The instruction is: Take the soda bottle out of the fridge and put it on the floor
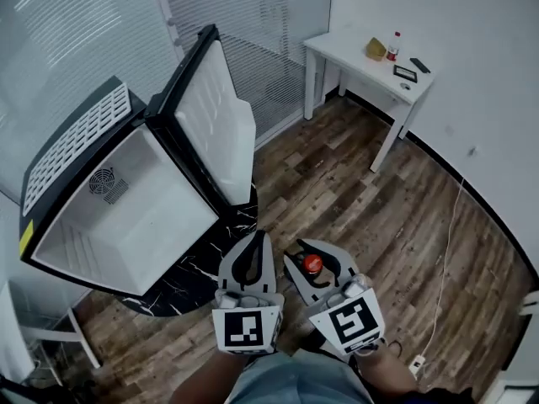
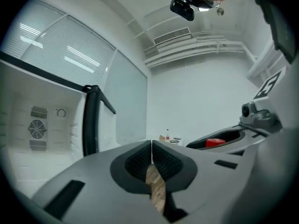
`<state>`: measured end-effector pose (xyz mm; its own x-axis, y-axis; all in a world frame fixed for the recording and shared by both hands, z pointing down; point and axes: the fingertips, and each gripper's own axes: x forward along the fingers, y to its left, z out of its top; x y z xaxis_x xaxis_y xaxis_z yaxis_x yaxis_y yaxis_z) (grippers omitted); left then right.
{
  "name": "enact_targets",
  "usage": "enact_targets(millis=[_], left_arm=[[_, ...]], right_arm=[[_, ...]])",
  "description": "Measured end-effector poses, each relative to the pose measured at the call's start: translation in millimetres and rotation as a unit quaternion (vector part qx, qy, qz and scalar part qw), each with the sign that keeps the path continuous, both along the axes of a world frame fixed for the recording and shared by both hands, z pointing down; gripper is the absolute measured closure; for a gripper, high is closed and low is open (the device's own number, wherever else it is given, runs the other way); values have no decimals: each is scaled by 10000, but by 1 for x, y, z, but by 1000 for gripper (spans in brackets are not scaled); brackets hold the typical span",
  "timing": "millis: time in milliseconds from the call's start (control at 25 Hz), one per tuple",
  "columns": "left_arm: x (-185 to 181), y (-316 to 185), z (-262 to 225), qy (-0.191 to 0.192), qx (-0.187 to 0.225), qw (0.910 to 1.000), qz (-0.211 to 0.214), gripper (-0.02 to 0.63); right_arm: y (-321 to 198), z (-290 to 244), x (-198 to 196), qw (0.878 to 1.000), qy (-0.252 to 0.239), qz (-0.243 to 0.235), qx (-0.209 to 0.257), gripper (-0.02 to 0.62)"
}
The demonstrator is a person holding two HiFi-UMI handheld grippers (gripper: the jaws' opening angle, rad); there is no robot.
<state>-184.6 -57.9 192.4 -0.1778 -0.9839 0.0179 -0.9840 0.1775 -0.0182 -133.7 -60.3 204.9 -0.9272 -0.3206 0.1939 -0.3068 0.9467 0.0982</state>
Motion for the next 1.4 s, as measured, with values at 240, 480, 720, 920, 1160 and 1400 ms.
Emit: enact_targets(millis=[240, 480, 720, 920, 1160, 1400], left_arm=[[112, -52, 8, 176, 1, 9952, 966, 583], [211, -83, 22, 165, -125, 9811, 1926, 584], [265, -102, 40, 125, -263, 9675, 2512, 584], [288, -118, 67, 203, -421, 9585, 2812, 584], [308, -133, 119, 146, -668, 9482, 3104, 586], [320, -146, 167, 212, -733, 9407, 3306, 586]], right_arm=[[-45, 17, 111, 9951, 194, 968, 46, 479], [-69, 33, 211, 9803, 269, 1958, -27, 479], [-86, 54, 275, 9638, 279, 2646, -164, 479], [-101, 77, 302, 9540, 160, 2983, -247, 479], [-121, 121, 321, 9452, 105, 3238, -398, 479], [-132, 184, 337, 9370, 115, 3415, -727, 479]])
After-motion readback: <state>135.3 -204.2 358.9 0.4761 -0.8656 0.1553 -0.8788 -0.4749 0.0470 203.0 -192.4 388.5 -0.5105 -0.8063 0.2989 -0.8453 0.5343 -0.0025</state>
